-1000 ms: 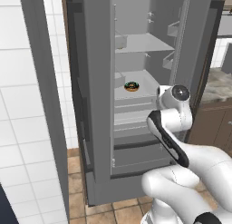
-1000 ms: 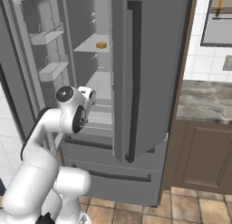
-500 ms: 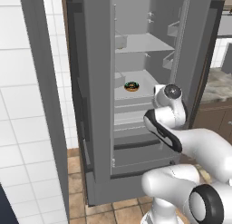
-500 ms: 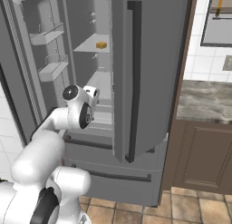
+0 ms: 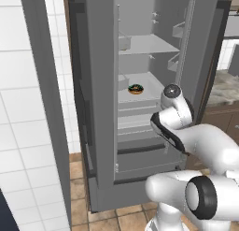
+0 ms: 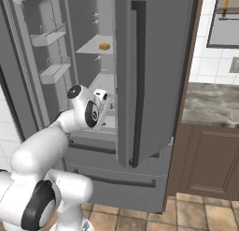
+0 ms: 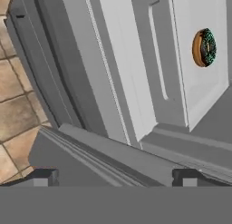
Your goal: Take the cake and donut from the fridge and place them on the empty tray on the dining counter.
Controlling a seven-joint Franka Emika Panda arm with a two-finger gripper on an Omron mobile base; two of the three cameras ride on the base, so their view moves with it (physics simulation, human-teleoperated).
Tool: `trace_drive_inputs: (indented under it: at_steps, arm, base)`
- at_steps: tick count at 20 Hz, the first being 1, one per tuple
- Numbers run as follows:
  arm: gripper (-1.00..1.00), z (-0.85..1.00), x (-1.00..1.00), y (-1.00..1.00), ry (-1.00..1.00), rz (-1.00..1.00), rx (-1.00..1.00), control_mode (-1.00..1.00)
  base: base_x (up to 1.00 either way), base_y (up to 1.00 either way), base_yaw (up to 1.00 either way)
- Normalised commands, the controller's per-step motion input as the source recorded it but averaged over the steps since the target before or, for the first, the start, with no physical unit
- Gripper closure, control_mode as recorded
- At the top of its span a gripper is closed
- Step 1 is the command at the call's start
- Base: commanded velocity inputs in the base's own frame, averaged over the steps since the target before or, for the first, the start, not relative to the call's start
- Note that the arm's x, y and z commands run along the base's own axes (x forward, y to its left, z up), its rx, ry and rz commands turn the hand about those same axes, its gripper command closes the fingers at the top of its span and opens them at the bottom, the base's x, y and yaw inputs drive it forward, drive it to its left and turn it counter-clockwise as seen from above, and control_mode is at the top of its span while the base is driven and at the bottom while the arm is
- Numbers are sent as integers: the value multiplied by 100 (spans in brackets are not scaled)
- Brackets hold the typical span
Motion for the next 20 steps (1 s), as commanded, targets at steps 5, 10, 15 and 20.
trace_drive_inputs:
  at_steps: [5, 10, 15, 20]
  arm:
    - [-100, -25, -2, -73, 7, -41, -5, -100]
    - [-100, -16, -26, -99, 13, -43, -2, -100]
    - [-100, -16, -29, -100, 11, -37, -1, -100]
    - [-100, 0, -38, -100, 10, -29, 7, -100]
  base:
    - [0, 0, 0]
    - [0, 0, 0]
    - [0, 0, 0]
    - [0, 0, 0]
